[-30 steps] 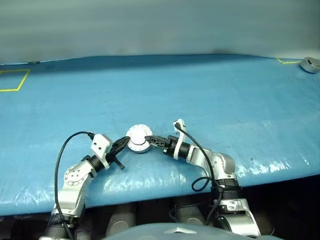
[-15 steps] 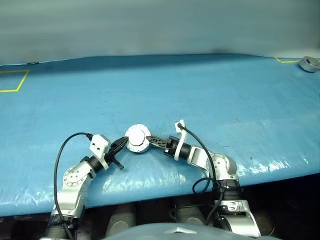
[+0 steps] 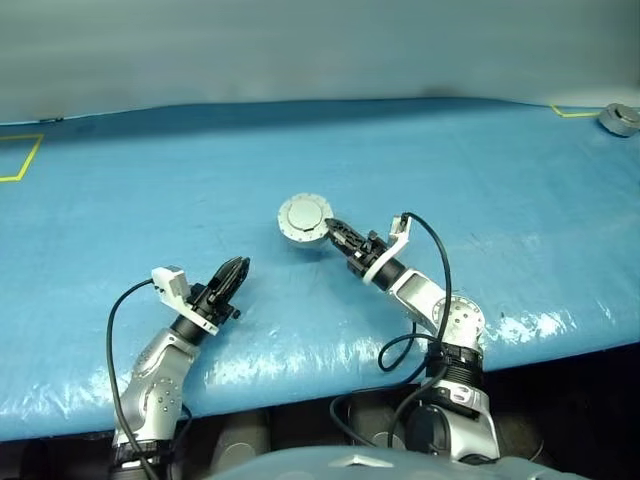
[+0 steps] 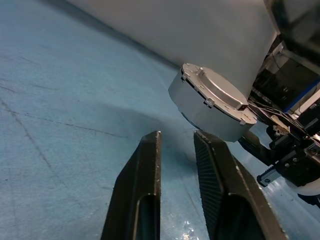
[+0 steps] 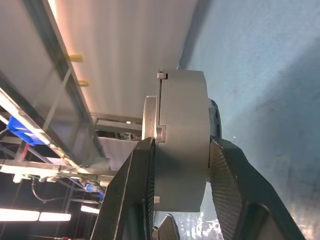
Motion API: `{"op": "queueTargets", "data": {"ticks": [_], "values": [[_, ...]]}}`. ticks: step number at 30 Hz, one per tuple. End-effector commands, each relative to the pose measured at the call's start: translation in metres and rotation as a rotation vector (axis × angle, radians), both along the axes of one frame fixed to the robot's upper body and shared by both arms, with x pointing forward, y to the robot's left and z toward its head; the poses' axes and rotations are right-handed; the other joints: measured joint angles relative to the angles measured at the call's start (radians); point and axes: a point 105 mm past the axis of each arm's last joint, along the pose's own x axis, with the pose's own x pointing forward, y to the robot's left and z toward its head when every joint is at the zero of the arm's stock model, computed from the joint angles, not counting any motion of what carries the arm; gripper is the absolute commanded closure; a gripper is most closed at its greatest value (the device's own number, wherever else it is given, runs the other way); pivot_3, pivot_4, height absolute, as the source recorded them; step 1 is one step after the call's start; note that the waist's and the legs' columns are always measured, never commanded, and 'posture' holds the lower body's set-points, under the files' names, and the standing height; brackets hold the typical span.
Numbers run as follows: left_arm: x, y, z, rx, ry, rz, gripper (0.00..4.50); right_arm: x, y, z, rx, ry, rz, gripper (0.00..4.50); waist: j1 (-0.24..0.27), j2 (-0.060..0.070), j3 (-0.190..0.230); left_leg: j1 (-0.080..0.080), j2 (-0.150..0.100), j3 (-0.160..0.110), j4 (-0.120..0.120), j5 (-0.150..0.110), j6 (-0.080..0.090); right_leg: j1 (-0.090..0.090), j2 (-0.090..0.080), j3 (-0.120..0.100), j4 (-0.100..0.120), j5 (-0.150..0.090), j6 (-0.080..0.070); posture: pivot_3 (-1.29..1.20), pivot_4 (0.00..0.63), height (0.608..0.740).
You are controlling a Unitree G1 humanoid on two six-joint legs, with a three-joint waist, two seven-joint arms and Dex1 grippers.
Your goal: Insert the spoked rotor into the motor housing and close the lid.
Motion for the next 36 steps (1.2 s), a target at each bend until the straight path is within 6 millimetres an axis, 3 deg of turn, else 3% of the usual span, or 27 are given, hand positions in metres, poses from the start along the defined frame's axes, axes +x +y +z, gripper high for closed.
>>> {"op": "queueTargets", "data": {"ticks": [1,7,18,27,32,36], "values": [[0.000,-0.003,0.025,-0.138,-0.079,-0.010,1.83,-0.006,0.011,0.048,0.129,-0.156,0.046,3.25,0.000,0.000,0.000,-0.001,0.000,0.000,0.000,0.000,0.000,0.000,0.000,0.000,0.000,0.000,0.000,0.00,0.150,0.740],[0.001,-0.020,0.043,-0.318,-0.115,-0.086,0.01,-0.022,0.025,0.064,0.127,-0.235,0.143,3.25,-0.001,0.001,0.000,-0.001,0.000,0.000,0.001,0.000,0.000,0.000,0.000,0.000,0.000,0.000,0.000,0.00,0.150,0.740],[0.007,-0.038,0.049,-0.489,-0.060,-0.212,0.01,-0.057,0.054,0.063,0.077,-0.302,0.320,3.25,-0.001,0.001,0.000,-0.001,0.000,-0.001,0.003,0.000,0.000,0.001,0.001,0.000,0.000,0.000,0.000,0.00,0.150,0.740],[0.014,-0.039,0.041,-0.499,-0.030,-0.146,0.01,-0.061,0.058,0.054,0.031,-0.293,0.337,3.25,0.001,0.000,0.000,0.000,0.000,-0.001,0.005,0.000,0.000,0.002,0.001,0.000,0.000,0.001,0.002,0.00,0.150,0.740],[0.016,-0.032,0.042,-0.565,-0.042,-0.108,1.52,-0.053,0.054,0.047,0.003,-0.269,0.307,3.25,0.000,0.000,0.000,-0.001,0.000,-0.001,0.006,0.000,0.000,0.002,0.002,0.000,0.000,0.001,0.002,0.00,0.150,0.740],[0.016,-0.029,0.042,-0.602,-0.034,-0.090,1.62,-0.044,0.051,0.038,-0.022,-0.220,0.268,3.25,0.000,0.000,0.000,0.000,0.000,-0.002,0.006,0.000,0.000,0.002,0.002,0.000,0.001,0.001,0.002,0.00,0.150,0.740]]}}
